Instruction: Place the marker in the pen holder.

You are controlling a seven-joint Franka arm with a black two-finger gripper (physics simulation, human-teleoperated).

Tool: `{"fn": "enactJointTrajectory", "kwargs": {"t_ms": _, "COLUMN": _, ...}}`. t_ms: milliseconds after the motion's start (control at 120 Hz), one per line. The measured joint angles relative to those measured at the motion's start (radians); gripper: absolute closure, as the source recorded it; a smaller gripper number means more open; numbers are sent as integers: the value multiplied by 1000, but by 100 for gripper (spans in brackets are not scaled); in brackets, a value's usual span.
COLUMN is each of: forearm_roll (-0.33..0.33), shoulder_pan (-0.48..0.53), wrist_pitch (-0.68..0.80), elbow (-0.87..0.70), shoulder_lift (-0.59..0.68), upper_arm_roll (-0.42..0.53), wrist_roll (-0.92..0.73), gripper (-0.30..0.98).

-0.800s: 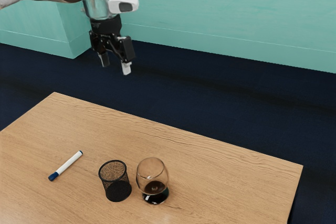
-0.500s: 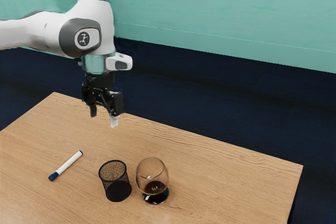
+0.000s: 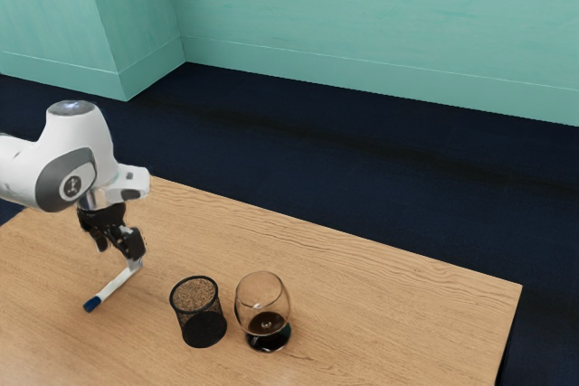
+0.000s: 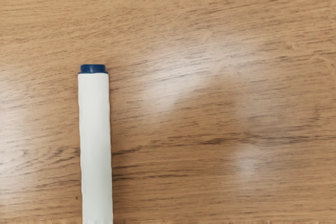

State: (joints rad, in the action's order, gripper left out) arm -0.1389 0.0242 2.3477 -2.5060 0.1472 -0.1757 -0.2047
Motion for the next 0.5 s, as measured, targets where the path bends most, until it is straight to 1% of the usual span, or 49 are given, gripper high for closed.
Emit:
{"fn": "enactJointTrajectory", "kwargs": {"t_ms": 50, "forearm_roll": 16, "shoulder_pan": 61, "wrist_pitch": 10, "elbow": -17, "shoulder_lift": -4, "upper_arm_roll": 1, "wrist_roll": -13, "gripper": 2}}
{"fn": "enactJointTrajectory", "kwargs": {"t_ms": 100, "forearm_roll": 27, "shoulder_pan": 93, "wrist_pitch": 19, "elbow": -23, "shoulder_lift": -15, "upper_arm_roll": 0, "wrist_roll": -25, "gripper": 1}}
{"fn": "enactJointTrajectory", "kwargs": {"t_ms": 217, "forearm_roll": 35, "shoulder_pan": 91, "wrist_pitch": 61, "elbow": -54, "shoulder_lift": -76, "upper_arm_roll": 7, "wrist_roll": -50, "gripper": 1}}
{"fn": "enactJointTrajectory", "kwargs": {"t_ms": 333, "forearm_roll": 36, "shoulder_pan": 106, "wrist_pitch": 134, "elbow": -121, "shoulder_lift": -90, "upper_arm_roll": 7, "wrist_roll": -72, "gripper": 3}}
{"fn": "enactJointTrajectory", "kwargs": {"t_ms": 500, "forearm_roll": 36, "shoulder_pan": 165, "wrist_pitch": 200, "elbow": -128, "shoulder_lift": -113, "upper_arm_roll": 8, "wrist_roll": -109, "gripper": 22}}
